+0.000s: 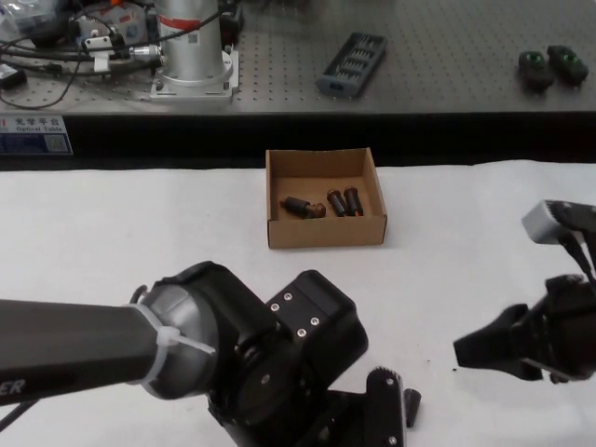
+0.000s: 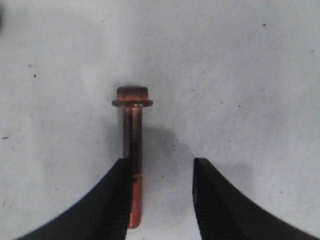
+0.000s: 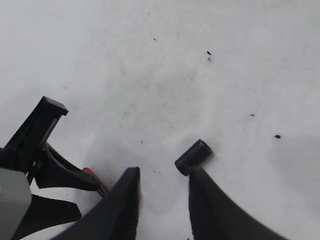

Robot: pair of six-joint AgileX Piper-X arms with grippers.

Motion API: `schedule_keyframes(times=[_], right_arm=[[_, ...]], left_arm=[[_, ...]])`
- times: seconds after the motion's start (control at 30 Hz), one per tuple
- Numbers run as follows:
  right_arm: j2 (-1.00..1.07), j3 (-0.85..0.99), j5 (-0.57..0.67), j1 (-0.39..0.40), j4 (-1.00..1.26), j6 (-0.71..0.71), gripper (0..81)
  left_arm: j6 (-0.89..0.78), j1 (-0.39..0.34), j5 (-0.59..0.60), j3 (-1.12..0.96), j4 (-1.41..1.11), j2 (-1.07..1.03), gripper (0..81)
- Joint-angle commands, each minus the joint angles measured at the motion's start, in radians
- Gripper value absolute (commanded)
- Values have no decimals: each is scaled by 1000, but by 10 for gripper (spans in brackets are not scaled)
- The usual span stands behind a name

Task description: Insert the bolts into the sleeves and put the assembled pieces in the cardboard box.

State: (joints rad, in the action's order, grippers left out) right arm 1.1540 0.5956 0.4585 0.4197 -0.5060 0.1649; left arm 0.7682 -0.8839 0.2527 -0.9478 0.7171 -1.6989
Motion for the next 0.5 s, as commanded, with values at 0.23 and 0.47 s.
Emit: schedule_keyframes(times=[0.23, 0.47], right_arm=[[-16, -75, 102, -57, -1, -2, 228], [-35, -105, 119, -57, 29, -2, 167]], left_arm=[[23, -24, -32, -8, -70, -4, 293], [30, -24, -32, -9, -83, -4, 293]])
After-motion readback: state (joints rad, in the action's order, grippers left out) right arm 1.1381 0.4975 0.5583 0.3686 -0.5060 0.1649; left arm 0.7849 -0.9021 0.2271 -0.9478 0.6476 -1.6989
